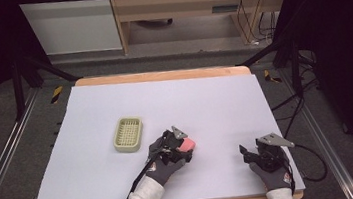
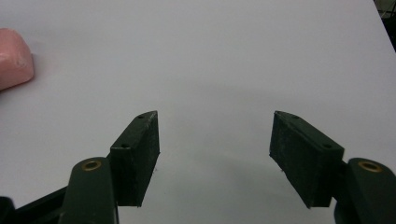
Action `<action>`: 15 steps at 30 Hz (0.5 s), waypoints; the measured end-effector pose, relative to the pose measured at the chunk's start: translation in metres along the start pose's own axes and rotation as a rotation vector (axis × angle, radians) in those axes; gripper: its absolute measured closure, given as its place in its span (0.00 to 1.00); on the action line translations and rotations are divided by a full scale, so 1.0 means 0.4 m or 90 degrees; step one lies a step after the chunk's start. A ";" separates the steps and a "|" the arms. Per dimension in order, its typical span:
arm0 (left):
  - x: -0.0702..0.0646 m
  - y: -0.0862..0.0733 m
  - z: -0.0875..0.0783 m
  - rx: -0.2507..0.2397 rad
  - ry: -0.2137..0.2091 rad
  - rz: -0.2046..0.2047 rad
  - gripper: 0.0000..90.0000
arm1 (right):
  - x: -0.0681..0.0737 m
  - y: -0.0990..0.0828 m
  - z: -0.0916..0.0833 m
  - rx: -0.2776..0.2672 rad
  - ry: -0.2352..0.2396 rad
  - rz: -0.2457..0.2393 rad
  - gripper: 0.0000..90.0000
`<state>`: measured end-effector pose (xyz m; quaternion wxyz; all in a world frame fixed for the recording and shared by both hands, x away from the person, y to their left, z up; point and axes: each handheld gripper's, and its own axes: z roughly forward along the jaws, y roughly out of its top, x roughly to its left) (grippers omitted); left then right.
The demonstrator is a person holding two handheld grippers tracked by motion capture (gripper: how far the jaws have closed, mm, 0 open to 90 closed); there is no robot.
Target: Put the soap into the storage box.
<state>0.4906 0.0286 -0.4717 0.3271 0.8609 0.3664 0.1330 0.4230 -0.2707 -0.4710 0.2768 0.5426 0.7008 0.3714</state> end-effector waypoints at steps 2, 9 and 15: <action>-0.001 0.000 -0.001 0.000 -0.003 0.004 0.41 | -0.001 0.000 0.000 -0.001 0.000 0.001 0.37; 0.002 -0.001 -0.011 0.002 -0.009 0.017 0.41 | -0.001 0.000 0.000 -0.002 -0.001 0.001 0.37; 0.006 0.004 -0.036 -0.001 -0.017 0.025 0.41 | -0.001 0.000 0.000 -0.002 0.000 0.000 0.37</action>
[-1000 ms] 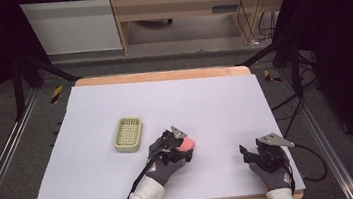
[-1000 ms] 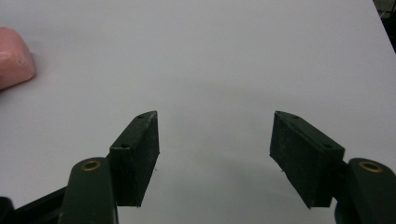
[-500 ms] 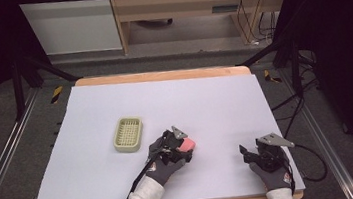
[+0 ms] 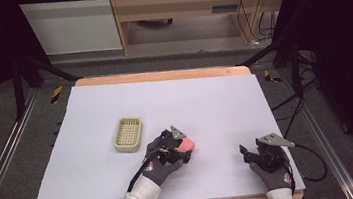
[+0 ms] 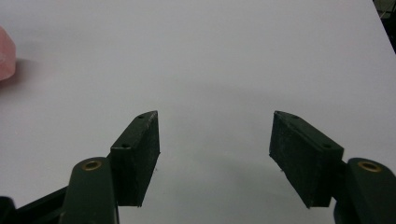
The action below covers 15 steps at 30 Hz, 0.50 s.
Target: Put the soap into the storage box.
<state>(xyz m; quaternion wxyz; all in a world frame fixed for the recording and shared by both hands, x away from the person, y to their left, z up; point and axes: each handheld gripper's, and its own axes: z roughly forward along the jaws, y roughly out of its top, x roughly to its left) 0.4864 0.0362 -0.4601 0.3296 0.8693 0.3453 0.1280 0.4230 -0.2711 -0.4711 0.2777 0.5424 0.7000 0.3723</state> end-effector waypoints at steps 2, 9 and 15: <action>0.001 0.001 -0.008 -0.005 -0.003 -0.001 0.41 | 0.000 0.000 0.000 0.000 0.000 0.000 0.37; 0.006 0.001 -0.033 -0.009 -0.002 0.005 0.41 | 0.000 0.001 -0.001 -0.001 0.001 0.003 0.37; 0.018 0.000 -0.059 -0.017 -0.009 -0.002 0.41 | 0.000 0.001 -0.001 -0.001 0.000 0.003 0.37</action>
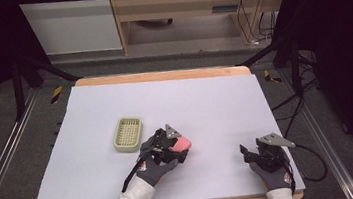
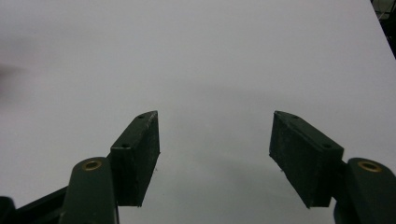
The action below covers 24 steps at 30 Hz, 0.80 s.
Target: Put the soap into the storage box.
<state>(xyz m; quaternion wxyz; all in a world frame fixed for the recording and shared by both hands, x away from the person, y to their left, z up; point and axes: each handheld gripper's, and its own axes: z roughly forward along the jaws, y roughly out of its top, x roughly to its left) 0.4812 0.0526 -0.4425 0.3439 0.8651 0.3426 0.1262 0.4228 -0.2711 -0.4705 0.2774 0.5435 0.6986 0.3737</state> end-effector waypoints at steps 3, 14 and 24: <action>0.007 -0.001 -0.017 -0.004 0.001 -0.003 0.41 | 0.001 0.001 -0.001 -0.001 -0.001 0.000 0.37; 0.033 -0.011 -0.055 -0.012 0.006 -0.010 0.41 | 0.000 0.000 0.000 0.001 -0.003 0.000 0.37; 0.059 -0.025 -0.093 -0.021 0.010 -0.019 0.41 | 0.001 0.000 0.002 0.000 -0.004 -0.001 0.37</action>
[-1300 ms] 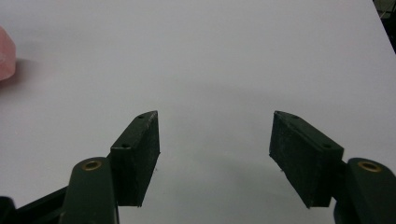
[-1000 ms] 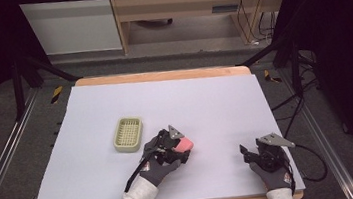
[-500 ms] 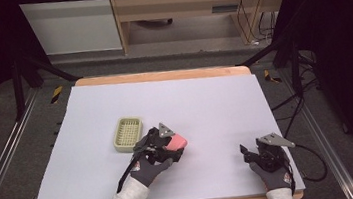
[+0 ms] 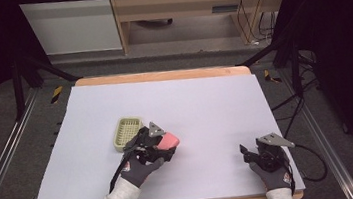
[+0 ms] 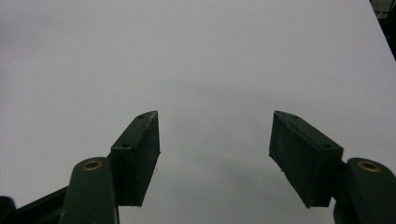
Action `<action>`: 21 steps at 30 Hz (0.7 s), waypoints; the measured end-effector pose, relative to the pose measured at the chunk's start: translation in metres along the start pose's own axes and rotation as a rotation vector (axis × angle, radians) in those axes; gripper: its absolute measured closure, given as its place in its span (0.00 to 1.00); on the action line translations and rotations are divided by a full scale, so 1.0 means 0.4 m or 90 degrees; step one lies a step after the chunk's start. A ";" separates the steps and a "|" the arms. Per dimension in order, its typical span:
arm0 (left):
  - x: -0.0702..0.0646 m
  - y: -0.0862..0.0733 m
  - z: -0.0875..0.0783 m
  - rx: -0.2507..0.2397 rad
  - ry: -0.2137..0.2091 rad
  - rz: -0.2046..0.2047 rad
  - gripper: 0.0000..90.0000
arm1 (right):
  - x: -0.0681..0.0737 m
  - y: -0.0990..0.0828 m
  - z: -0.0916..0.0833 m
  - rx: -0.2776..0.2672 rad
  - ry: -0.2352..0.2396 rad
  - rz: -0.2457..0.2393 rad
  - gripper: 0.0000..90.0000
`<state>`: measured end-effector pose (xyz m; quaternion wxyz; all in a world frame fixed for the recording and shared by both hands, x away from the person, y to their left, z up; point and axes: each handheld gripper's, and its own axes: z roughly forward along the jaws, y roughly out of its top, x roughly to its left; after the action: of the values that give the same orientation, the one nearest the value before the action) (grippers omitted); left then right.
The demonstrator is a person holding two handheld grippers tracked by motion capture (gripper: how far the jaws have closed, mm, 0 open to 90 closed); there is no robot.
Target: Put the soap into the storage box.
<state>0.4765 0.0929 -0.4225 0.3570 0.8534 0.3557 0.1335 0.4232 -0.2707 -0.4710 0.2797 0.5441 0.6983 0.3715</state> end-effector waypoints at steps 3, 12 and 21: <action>0.010 -0.006 -0.011 0.000 0.004 0.001 0.41 | 0.001 0.000 -0.001 0.000 0.001 0.002 0.37; 0.035 -0.020 -0.043 -0.012 0.012 -0.016 0.41 | 0.003 0.000 0.002 0.001 0.004 0.002 0.37; 0.077 -0.039 -0.069 -0.021 0.036 -0.041 0.41 | 0.005 0.001 0.000 -0.006 0.005 -0.006 0.37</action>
<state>0.4772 0.1361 -0.4147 0.3651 0.8312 0.3909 0.1516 0.4230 -0.2689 -0.4707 0.2811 0.5382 0.7001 0.3758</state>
